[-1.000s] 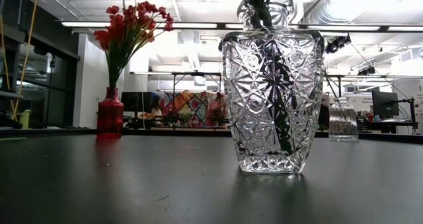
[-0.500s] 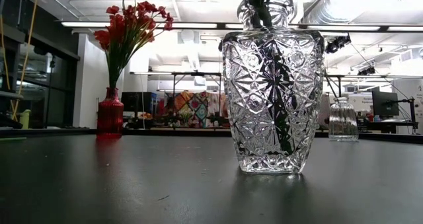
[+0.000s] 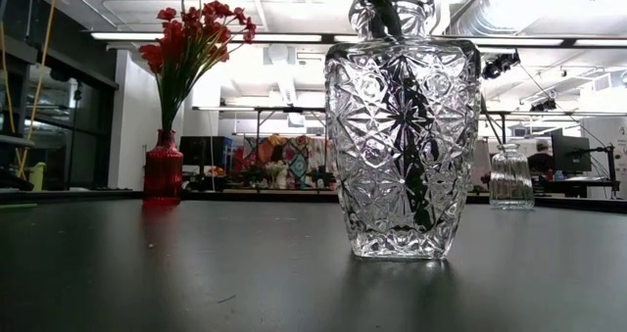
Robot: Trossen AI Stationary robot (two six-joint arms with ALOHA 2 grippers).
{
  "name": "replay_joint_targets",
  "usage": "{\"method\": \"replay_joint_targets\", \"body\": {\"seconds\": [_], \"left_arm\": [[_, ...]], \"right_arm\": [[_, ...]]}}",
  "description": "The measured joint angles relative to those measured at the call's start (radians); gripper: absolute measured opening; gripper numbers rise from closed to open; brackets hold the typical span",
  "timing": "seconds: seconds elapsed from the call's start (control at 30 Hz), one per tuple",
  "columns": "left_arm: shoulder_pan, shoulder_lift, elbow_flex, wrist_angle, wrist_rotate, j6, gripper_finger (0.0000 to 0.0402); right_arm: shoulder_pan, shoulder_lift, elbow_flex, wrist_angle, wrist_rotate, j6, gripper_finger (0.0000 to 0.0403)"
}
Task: Sort flowers into vase by color
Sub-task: Put the right black tulip into the top transparent vase
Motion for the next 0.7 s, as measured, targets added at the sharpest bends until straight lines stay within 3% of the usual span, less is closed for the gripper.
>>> {"method": "replay_joint_targets", "body": {"seconds": [0.23, 0.43, 0.7], "left_arm": [[0.0, 0.0, 0.0, 0.007, 0.0, 0.0, 0.0188], [0.0, 0.0, 0.0, 0.009, 0.0, 0.0, 0.0188], [0.0, 0.0, 0.0, 0.009, 0.0, 0.001, 0.0188]], "right_arm": [[-0.103, -0.085, 0.019, 0.08, 0.185, 0.079, 0.0104], [-0.169, -0.131, 0.041, 0.164, 0.302, 0.132, 0.0092], [-0.222, -0.178, 0.108, 0.02, 0.324, 0.193, 0.0091]]}}
